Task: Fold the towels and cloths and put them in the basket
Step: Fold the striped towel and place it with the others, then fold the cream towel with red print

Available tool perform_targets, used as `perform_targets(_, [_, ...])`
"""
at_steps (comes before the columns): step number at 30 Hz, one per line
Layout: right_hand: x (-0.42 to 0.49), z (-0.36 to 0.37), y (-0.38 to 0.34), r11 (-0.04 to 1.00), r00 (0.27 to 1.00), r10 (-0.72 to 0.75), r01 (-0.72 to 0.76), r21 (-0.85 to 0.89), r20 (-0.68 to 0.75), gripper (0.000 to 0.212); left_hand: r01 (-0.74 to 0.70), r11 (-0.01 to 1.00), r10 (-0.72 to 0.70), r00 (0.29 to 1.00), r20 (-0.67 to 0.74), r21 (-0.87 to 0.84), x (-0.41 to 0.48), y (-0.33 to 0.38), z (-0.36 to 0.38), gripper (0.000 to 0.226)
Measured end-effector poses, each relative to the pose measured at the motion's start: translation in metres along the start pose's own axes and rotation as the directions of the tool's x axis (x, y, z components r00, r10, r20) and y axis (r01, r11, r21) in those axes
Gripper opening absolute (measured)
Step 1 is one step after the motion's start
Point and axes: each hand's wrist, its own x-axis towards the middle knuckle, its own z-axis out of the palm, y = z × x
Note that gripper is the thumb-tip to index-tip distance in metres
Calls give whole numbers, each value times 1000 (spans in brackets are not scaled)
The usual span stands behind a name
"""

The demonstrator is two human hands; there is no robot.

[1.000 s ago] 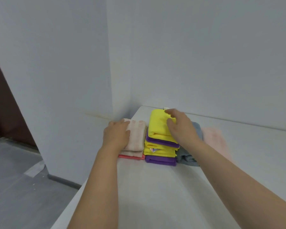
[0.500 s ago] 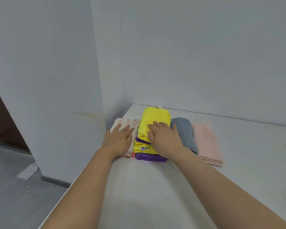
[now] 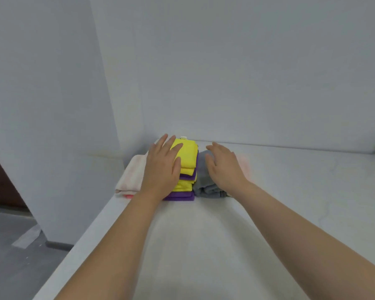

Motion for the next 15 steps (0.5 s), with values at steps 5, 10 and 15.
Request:
perform_targets(5, [-37, -28, 52, 989, 986, 138, -142, -48, -92, 42, -93, 995, 96, 989, 110, -36, 2, 78, 29, 44])
perform_targets(10, [-87, -58, 117, 949, 942, 301, -310, -46, -147, 41, -34, 996, 62, 941, 334, -87, -14, 149, 81, 56])
perform_targets(15, [-135, -83, 182, 886, 884, 435, -454, -91, -168, 41, 54, 991, 21, 848, 530, -124, -33, 219, 128, 54])
